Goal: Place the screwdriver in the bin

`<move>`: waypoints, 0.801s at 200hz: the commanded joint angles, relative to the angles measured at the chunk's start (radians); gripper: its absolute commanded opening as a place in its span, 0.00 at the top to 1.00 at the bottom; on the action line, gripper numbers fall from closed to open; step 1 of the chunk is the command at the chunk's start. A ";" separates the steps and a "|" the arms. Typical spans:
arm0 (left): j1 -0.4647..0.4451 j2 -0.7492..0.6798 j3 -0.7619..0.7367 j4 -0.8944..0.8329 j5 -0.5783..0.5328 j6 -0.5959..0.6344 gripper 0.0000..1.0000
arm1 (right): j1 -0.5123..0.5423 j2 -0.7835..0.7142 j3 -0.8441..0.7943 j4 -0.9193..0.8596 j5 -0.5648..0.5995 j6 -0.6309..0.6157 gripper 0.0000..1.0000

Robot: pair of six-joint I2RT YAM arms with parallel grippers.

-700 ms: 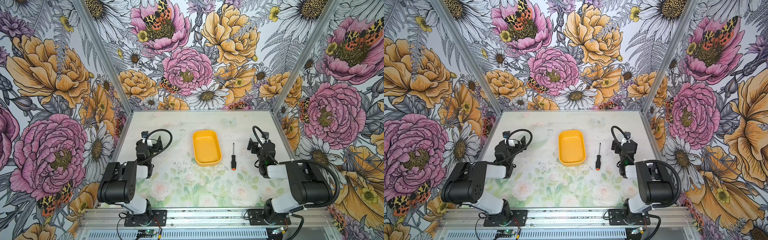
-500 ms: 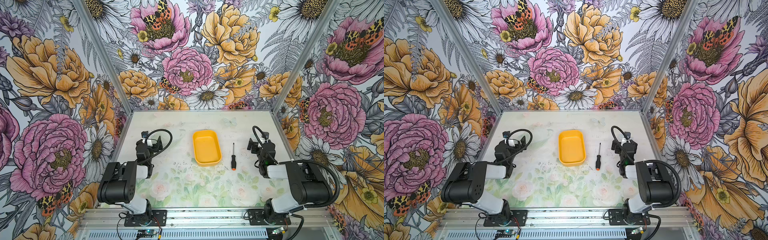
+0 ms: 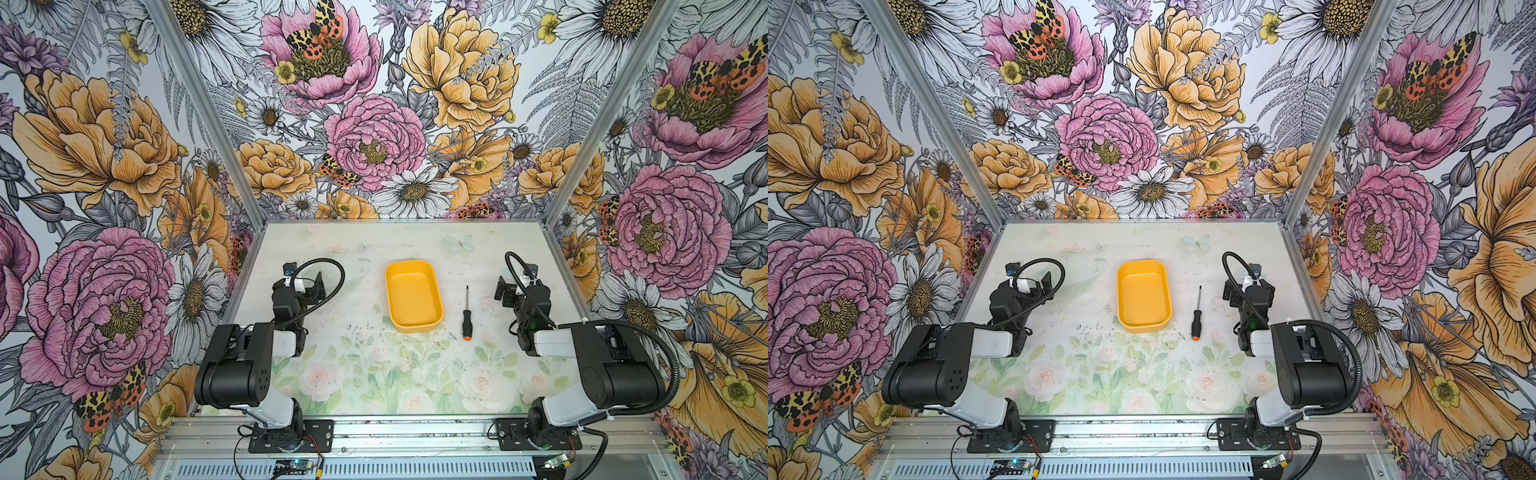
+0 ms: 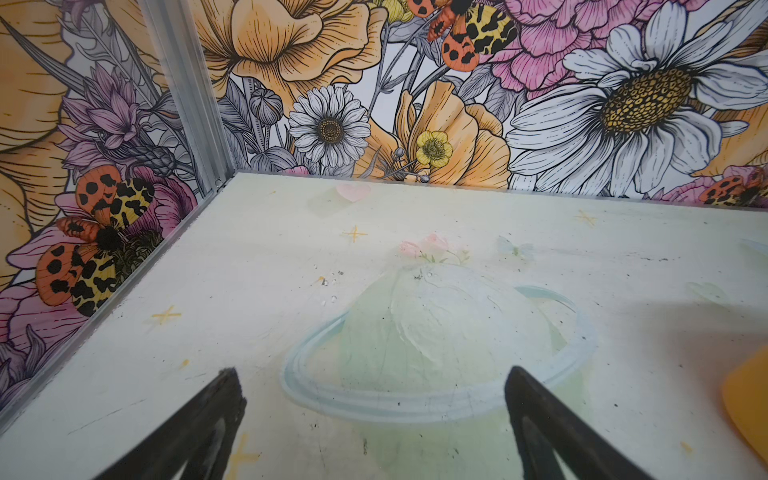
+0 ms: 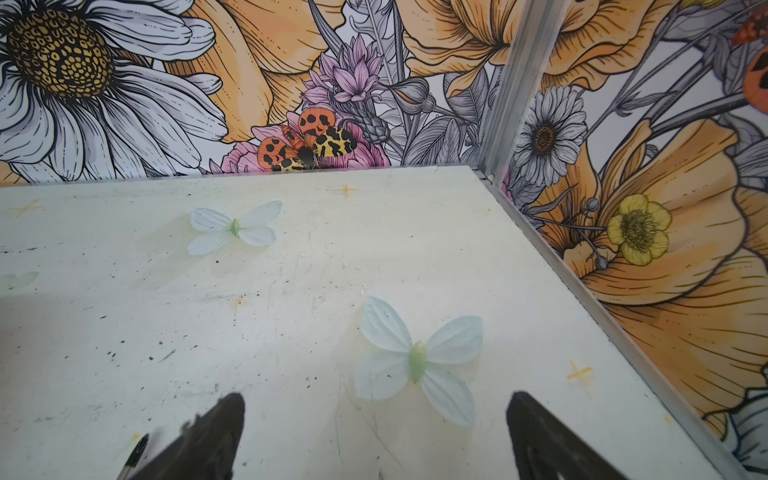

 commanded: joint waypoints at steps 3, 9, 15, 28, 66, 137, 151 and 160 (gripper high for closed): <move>-0.004 -0.003 0.001 0.000 -0.024 -0.006 0.01 | 0.000 0.005 0.021 0.012 0.000 -0.005 0.01; -0.003 -0.003 0.001 0.000 -0.024 -0.006 0.01 | 0.000 0.005 0.019 0.012 0.001 -0.004 0.01; -0.003 -0.003 0.001 0.001 -0.023 -0.005 0.01 | 0.000 0.006 0.019 0.011 0.000 -0.005 0.01; -0.003 -0.004 0.002 0.001 -0.024 -0.005 0.01 | 0.000 0.006 0.020 0.012 0.001 -0.006 0.01; -0.004 -0.004 0.001 0.001 -0.024 -0.007 0.01 | 0.000 0.005 0.019 0.013 0.001 -0.005 0.01; -0.030 -0.167 0.081 -0.270 -0.079 0.009 0.01 | 0.001 -0.058 0.037 -0.069 0.047 0.010 0.09; -0.037 -0.235 0.131 -0.408 -0.077 0.004 0.01 | 0.002 -0.099 0.063 -0.149 0.045 0.007 0.09; -0.043 -0.271 0.150 -0.461 -0.067 -0.006 0.01 | 0.005 -0.129 0.080 -0.203 0.045 -0.001 0.09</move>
